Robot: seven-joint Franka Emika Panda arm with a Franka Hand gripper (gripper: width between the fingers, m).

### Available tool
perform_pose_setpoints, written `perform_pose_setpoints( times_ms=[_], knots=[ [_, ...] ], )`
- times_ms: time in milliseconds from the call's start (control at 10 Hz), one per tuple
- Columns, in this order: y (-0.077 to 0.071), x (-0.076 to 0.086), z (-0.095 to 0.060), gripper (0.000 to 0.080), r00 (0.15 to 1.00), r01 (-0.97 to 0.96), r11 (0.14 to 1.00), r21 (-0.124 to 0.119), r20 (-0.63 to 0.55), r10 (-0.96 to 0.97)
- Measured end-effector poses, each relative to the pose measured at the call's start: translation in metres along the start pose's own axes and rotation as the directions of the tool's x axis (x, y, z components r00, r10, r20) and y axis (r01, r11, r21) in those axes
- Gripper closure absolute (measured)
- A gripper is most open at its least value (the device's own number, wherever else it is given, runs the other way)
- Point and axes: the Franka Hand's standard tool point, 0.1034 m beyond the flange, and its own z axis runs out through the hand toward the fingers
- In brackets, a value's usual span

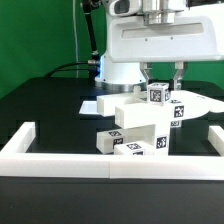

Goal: Assemble chair

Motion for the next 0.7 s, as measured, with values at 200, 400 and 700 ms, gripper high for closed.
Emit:
perform_pose_setpoints(
  times_ms=[200,400,700],
  knots=[
    [-0.0015,-0.0014,0.0001,0.0512,0.992,-0.124,0.992,0.006,0.005,0.124],
    [-0.0023,-0.002,0.0,0.0511,0.981,-0.193,0.981,0.008,0.006,0.193],
    [-0.0056,-0.004,-0.0003,0.0511,0.912,-0.41,0.912,0.016,0.02,0.409]
  ],
)
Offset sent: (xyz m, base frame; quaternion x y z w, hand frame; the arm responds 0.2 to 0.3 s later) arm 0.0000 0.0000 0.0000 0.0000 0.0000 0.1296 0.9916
